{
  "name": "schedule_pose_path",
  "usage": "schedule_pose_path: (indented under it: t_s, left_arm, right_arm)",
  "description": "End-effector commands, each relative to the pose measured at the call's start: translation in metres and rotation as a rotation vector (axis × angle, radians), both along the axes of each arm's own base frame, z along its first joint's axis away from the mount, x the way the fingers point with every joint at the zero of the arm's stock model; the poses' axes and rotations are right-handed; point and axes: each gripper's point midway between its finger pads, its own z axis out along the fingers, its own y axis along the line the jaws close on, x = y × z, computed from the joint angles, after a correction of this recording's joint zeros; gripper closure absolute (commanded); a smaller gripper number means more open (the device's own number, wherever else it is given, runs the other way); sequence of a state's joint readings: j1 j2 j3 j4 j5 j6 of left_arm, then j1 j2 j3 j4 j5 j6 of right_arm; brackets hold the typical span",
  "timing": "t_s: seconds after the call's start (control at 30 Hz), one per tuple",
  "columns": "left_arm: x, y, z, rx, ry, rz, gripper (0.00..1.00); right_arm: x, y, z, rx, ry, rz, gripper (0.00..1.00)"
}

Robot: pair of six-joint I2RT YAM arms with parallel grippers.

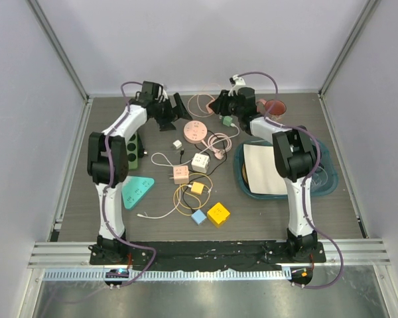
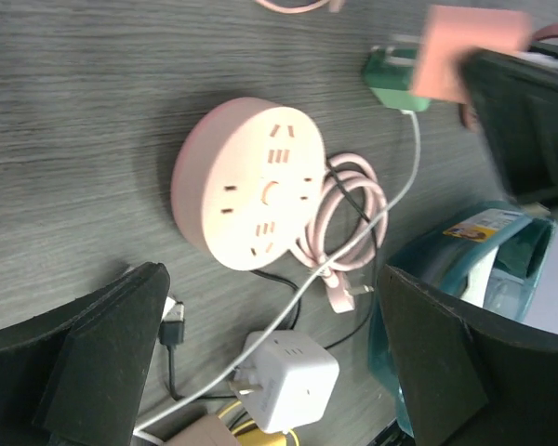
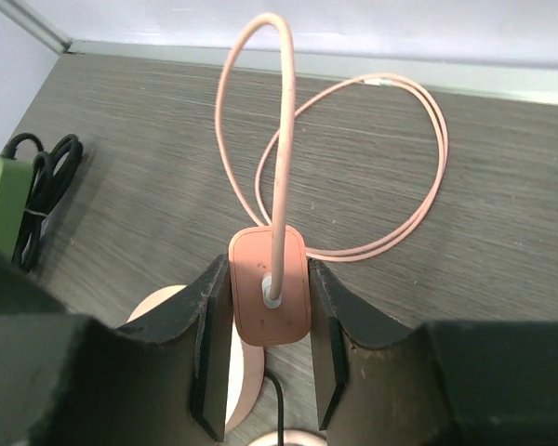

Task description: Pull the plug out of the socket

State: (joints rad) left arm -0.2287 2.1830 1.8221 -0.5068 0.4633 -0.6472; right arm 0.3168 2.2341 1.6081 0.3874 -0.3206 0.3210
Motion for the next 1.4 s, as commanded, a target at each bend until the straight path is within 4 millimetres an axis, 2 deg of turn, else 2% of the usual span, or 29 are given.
schedule_pose_path:
  t_s: [0.0, 0.03, 0.17, 0.27, 0.3, 0.37, 0.43, 0.47, 0.53, 0.57, 0.6, 0.63, 0.7, 0.73, 0.8, 0.83, 0.87, 0.9, 0.93, 0.97, 1.03, 1.1, 1.17, 1.2, 1.23, 1.27, 1.3, 1.33, 1.37]
  left_arm:
    - [-0.007, -0.002, 0.064, -0.041, -0.120, -0.017, 0.00]
    - [-0.008, -0.002, 0.068, -0.046, -0.127, -0.019, 0.00]
    - [-0.019, -0.002, 0.099, -0.066, -0.190, -0.041, 0.00]
    - [-0.033, -0.007, 0.104, -0.059, -0.202, -0.076, 0.00]
    - [-0.041, -0.008, 0.109, -0.048, -0.220, -0.101, 0.00]
    - [-0.051, -0.007, 0.111, -0.024, -0.222, -0.109, 0.00]
    - [-0.065, -0.008, 0.117, -0.015, -0.244, -0.127, 0.00]
    - [-0.069, -0.007, 0.119, -0.013, -0.252, -0.130, 0.00]
    - [-0.083, -0.008, 0.130, -0.003, -0.290, -0.161, 0.00]
    - [-0.088, -0.008, 0.130, 0.013, -0.300, -0.174, 0.00]
    - [-0.098, -0.010, 0.127, 0.032, -0.300, -0.197, 0.00]
    - [-0.108, -0.008, 0.133, 0.051, -0.321, -0.209, 0.00]
    - [-0.120, -0.002, 0.120, 0.121, -0.339, -0.240, 0.00]
    - [-0.124, 0.000, 0.128, 0.127, -0.381, -0.242, 0.00]
    - [-0.129, 0.006, 0.116, 0.153, -0.384, -0.231, 0.00]
    - [-0.129, 0.006, 0.121, 0.152, -0.418, -0.225, 0.00]
    - [-0.133, 0.008, 0.128, 0.154, -0.454, -0.223, 0.00]
    - [-0.139, 0.008, 0.123, 0.169, -0.460, -0.228, 0.00]
    - [-0.139, 0.007, 0.128, 0.166, -0.488, -0.221, 0.00]
    - [-0.145, 0.006, 0.137, 0.157, -0.514, -0.221, 0.00]
    - [-0.152, -0.002, 0.145, 0.155, -0.552, -0.249, 0.00]
    - [-0.162, -0.007, 0.158, 0.143, -0.593, -0.261, 0.00]
    - [-0.171, -0.011, 0.171, 0.147, -0.648, -0.288, 0.00]
    - [-0.183, -0.014, 0.185, 0.140, -0.699, -0.306, 0.00]
    - [-0.186, -0.014, 0.193, 0.150, -0.747, -0.307, 0.00]
    - [-0.190, -0.012, 0.197, 0.155, -0.778, -0.308, 0.00]
    - [-0.200, -0.008, 0.203, 0.159, -0.817, -0.300, 0.00]
    - [-0.201, -0.004, 0.207, 0.172, -0.845, -0.280, 0.00]
    - [-0.202, 0.004, 0.211, 0.195, -0.868, -0.253, 0.00]
  right_arm:
    - [0.016, 0.005, 0.002, 0.095, 0.051, -0.053, 0.96]
    - [0.018, 0.008, -0.009, 0.099, 0.063, -0.048, 0.94]
    - [0.027, 0.010, -0.023, 0.107, 0.131, -0.085, 0.86]
    - [0.030, 0.013, -0.020, 0.114, 0.136, -0.081, 0.59]
    - [0.030, 0.012, -0.018, 0.116, 0.136, -0.087, 0.44]
    - [0.033, 0.005, -0.015, 0.089, 0.135, -0.128, 0.35]
    - [0.036, -0.004, 0.002, 0.055, 0.104, -0.159, 0.27]
    - [0.035, -0.010, 0.001, 0.030, 0.120, -0.188, 0.25]
    - [0.035, -0.018, 0.026, 0.009, 0.088, -0.203, 0.17]
    - [0.031, -0.022, 0.027, -0.014, 0.106, -0.208, 0.14]
    - [0.030, -0.028, 0.035, -0.028, 0.103, -0.226, 0.03]
    - [0.026, -0.033, 0.053, -0.043, 0.083, -0.228, 0.00]
    - [0.014, -0.042, 0.057, -0.089, 0.113, -0.237, 0.00]
    - [0.007, -0.045, 0.070, -0.102, 0.097, -0.235, 0.00]
    - [-0.004, -0.050, 0.077, -0.121, 0.098, -0.229, 0.00]
    - [-0.012, -0.053, 0.076, -0.128, 0.107, -0.235, 0.00]
    - [-0.020, -0.055, 0.099, -0.113, 0.072, -0.238, 0.00]
    - [-0.027, -0.056, 0.108, -0.106, 0.060, -0.236, 0.00]
    - [-0.035, -0.059, 0.110, -0.102, 0.067, -0.239, 0.00]
    - [-0.048, -0.064, 0.130, -0.088, 0.065, -0.247, 0.00]
    - [-0.063, -0.073, 0.144, -0.095, 0.090, -0.273, 0.00]
    - [-0.095, -0.081, 0.154, -0.118, 0.154, -0.266, 0.00]
    - [-0.122, -0.089, 0.149, -0.158, 0.210, -0.271, 0.00]
    - [-0.141, -0.096, 0.170, -0.151, 0.177, -0.292, 0.00]
    - [-0.156, -0.099, 0.156, -0.187, 0.203, -0.315, 0.00]
    - [-0.166, -0.110, 0.154, -0.209, 0.200, -0.372, 0.00]
    - [-0.187, -0.119, 0.179, -0.180, 0.144, -0.402, 0.00]
    - [-0.201, -0.126, 0.158, -0.189, 0.183, -0.427, 0.00]
    - [-0.214, -0.130, 0.162, -0.174, 0.170, -0.450, 0.00]
